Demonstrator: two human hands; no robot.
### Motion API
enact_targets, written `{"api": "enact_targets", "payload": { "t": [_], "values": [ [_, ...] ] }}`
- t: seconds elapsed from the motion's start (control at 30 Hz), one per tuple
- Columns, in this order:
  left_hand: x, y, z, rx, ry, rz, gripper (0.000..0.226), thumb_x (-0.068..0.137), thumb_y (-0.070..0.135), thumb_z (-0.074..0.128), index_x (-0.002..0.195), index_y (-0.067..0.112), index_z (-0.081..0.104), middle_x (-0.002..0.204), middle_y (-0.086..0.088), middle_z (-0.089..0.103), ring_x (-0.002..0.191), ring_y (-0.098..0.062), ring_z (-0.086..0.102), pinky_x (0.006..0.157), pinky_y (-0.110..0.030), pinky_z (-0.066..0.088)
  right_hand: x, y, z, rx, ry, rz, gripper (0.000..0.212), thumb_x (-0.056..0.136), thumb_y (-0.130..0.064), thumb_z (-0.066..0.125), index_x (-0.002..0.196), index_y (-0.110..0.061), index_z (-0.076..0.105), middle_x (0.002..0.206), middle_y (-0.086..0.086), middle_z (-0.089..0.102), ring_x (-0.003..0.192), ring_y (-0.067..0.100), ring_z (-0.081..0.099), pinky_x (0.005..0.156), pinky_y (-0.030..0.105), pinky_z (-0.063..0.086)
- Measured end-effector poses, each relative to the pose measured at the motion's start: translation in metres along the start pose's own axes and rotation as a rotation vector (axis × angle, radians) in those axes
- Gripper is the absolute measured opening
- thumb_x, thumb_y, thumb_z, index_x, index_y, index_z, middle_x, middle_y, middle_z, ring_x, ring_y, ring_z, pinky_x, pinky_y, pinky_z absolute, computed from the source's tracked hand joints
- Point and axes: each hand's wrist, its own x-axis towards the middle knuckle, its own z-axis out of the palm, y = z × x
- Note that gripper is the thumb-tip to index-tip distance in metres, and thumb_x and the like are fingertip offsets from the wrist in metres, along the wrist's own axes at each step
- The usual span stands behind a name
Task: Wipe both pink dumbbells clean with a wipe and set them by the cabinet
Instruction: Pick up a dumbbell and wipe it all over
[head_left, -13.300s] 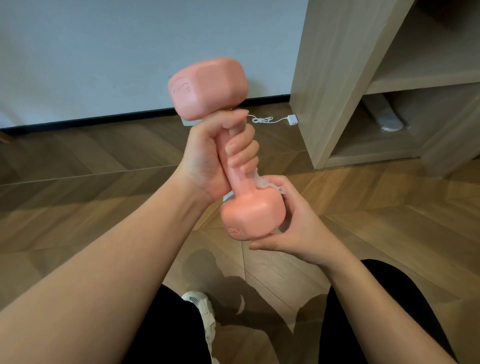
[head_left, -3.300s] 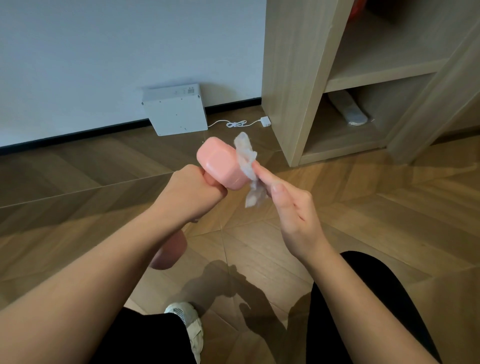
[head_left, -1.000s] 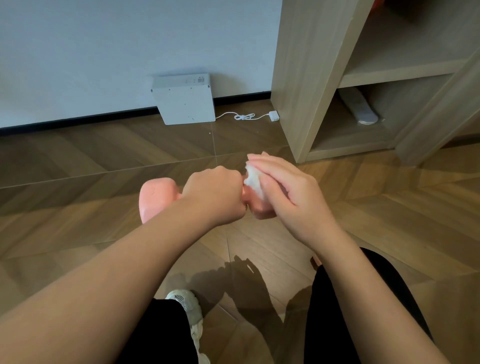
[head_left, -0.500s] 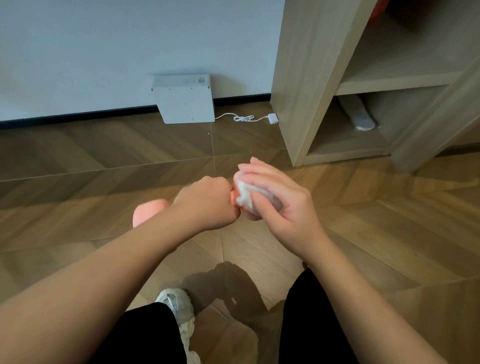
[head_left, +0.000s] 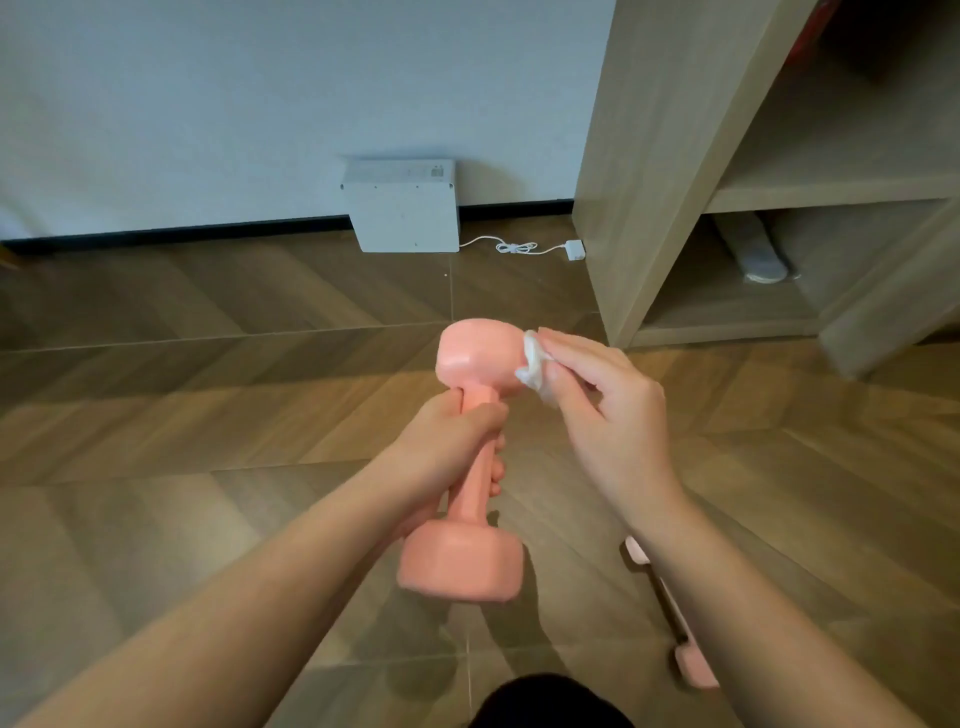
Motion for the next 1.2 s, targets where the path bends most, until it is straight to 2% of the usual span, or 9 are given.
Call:
{"api": "enact_targets", "payload": {
  "t": [0.13, 0.27, 0.43, 0.6, 0.73, 0.9, 1.03, 1.13, 1.2],
  "values": [
    [0.003, -0.012, -0.018, -0.119, -0.039, 0.045, 0.010, 0.098, 0.015, 0.049, 0.093, 0.006, 0.052, 0.069, -0.008, 0.056, 0.046, -0.018, 0.055, 0.044, -0.028, 0.047, 0.007, -0.014, 0.014, 0.053, 0.142, -0.021, 0.030, 0.093, -0.002, 0.057, 0.118, -0.013, 0.068, 0.124, -0.002, 0.063, 0.119, 0.013, 0.055, 0.097, 0.033, 0.049],
    [0.003, -0.016, -0.043, -0.225, -0.127, 0.071, 0.012, 0.098, 0.011, 0.044, 0.097, 0.005, 0.054, 0.061, -0.005, 0.056, 0.044, -0.018, 0.054, 0.043, -0.027, 0.047, 0.015, -0.042, 0.047, 0.043, -0.220, -0.150, 0.025, 0.097, -0.012, 0.054, 0.118, -0.011, 0.068, 0.138, 0.001, 0.055, 0.133, 0.006, 0.046, 0.112, 0.027, 0.035],
    [-0.004, -0.011, -0.067, -0.236, -0.189, 0.073, 0.004, 0.091, 0.008, 0.045, 0.092, 0.010, 0.048, 0.060, -0.004, 0.053, 0.042, -0.018, 0.050, 0.044, -0.027, 0.046, 0.033, -0.069, 0.067, 0.060, -0.091, -0.018, 0.012, 0.090, -0.016, 0.065, 0.098, -0.011, 0.072, 0.105, -0.010, 0.070, 0.101, -0.001, 0.062, 0.091, 0.017, 0.046],
    [-0.014, 0.002, -0.072, -0.267, -0.323, 0.125, 0.004, 0.086, 0.010, 0.048, 0.085, 0.006, 0.049, 0.058, -0.005, 0.051, 0.041, -0.018, 0.047, 0.042, -0.025, 0.043, 0.050, -0.084, 0.068, -0.169, -0.348, -0.022, 0.035, 0.099, -0.039, 0.041, 0.124, -0.024, 0.059, 0.120, -0.014, 0.063, 0.112, 0.000, 0.055, 0.098, 0.020, 0.041],
    [-0.018, 0.012, -0.077, -0.334, -0.490, 0.019, 0.015, 0.096, 0.015, 0.040, 0.084, 0.009, 0.047, 0.060, -0.005, 0.047, 0.042, -0.017, 0.042, 0.042, -0.022, 0.040, 0.041, -0.077, 0.046, -0.012, -0.309, 0.038, 0.032, 0.104, -0.035, 0.033, 0.093, -0.044, 0.063, 0.084, -0.024, 0.068, 0.088, -0.004, 0.061, 0.091, 0.032, 0.047],
    [-0.023, 0.024, -0.062, -0.236, -0.496, 0.003, 0.011, 0.097, 0.016, 0.040, 0.088, 0.010, 0.042, 0.060, -0.007, 0.045, 0.040, -0.017, 0.040, 0.042, -0.021, 0.038, 0.057, -0.086, 0.036, -0.028, -0.372, -0.021, 0.045, 0.094, -0.052, 0.036, 0.109, -0.024, 0.069, 0.106, -0.008, 0.071, 0.105, 0.001, 0.061, 0.096, 0.024, 0.045],
    [-0.028, 0.048, -0.058, -0.318, -0.579, 0.007, 0.020, 0.088, 0.027, 0.049, 0.078, 0.010, 0.049, 0.061, -0.006, 0.042, 0.038, -0.015, 0.039, 0.041, -0.020, 0.037, 0.063, -0.087, 0.011, 0.143, -0.380, -0.059, 0.047, 0.098, -0.040, 0.032, 0.125, -0.014, 0.059, 0.081, -0.025, 0.069, 0.092, 0.004, 0.063, 0.092, 0.027, 0.048],
    [-0.028, 0.064, -0.052, -0.339, -0.689, -0.041, 0.023, 0.091, 0.031, 0.044, 0.080, 0.012, 0.051, 0.061, -0.004, 0.041, 0.037, -0.013, 0.039, 0.039, -0.018, 0.037, 0.073, -0.087, -0.005, 0.231, -0.388, -0.049, 0.045, 0.097, -0.036, 0.035, 0.125, -0.011, 0.059, 0.069, -0.025, 0.066, 0.074, -0.006, 0.061, 0.074, 0.011, 0.045],
    [-0.025, 0.071, -0.046, -0.319, -0.747, -0.057, 0.022, 0.090, 0.031, 0.042, 0.084, 0.012, 0.051, 0.061, -0.005, 0.041, 0.037, -0.013, 0.039, 0.039, -0.018, 0.037, 0.083, -0.089, -0.016, 0.248, -0.461, -0.019, 0.047, 0.094, -0.043, 0.042, 0.125, -0.012, 0.059, 0.067, -0.024, 0.065, 0.068, -0.008, 0.061, 0.074, 0.012, 0.047]
  ]
}}
